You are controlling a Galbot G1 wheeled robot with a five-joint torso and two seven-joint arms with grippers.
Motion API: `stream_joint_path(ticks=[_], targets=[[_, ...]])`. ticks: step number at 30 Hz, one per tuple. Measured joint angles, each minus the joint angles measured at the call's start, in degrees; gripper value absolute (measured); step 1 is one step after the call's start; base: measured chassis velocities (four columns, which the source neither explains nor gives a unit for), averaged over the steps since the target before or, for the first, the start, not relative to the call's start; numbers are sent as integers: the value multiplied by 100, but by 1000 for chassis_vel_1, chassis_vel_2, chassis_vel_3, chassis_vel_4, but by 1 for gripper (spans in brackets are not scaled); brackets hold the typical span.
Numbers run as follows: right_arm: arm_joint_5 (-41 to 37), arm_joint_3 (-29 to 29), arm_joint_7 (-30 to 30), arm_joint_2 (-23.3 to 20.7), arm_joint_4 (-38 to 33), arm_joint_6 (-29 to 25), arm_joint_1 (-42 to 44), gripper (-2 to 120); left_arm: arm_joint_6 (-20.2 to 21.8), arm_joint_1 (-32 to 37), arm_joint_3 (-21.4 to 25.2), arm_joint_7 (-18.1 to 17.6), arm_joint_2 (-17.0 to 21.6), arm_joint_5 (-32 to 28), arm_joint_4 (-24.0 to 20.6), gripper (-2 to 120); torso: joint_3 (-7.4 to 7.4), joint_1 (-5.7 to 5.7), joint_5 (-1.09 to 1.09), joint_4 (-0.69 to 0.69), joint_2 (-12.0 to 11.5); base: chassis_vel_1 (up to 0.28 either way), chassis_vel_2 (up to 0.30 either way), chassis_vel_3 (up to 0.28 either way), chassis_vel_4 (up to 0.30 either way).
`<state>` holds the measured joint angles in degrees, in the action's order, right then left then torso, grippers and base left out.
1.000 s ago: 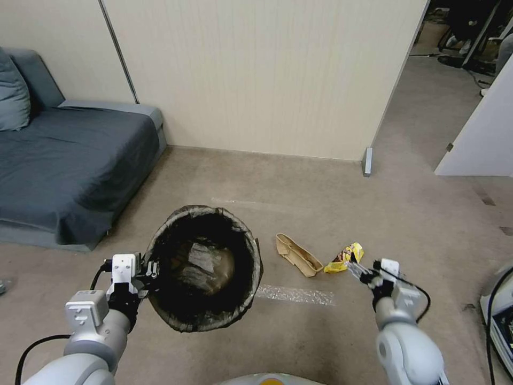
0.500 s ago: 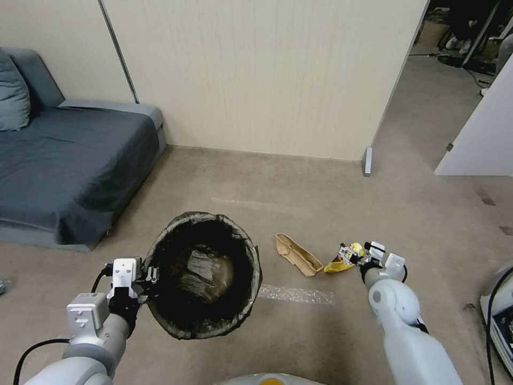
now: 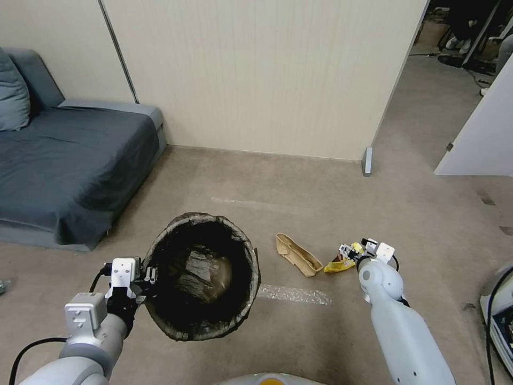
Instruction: Pick up the trash bin, then pick up the garbage from the floor and place it into the trash bin.
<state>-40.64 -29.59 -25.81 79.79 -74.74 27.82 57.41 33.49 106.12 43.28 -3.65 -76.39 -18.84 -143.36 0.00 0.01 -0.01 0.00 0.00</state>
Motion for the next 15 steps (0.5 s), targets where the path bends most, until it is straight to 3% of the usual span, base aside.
stream_joint_path(ticks=[15], targets=[[84, 10, 144, 209, 1351, -120, -636, 100, 0, -35, 60, 4, -5, -40, 1, 1, 0, 0, 0, 0, 0, 0, 0, 0, 0]])
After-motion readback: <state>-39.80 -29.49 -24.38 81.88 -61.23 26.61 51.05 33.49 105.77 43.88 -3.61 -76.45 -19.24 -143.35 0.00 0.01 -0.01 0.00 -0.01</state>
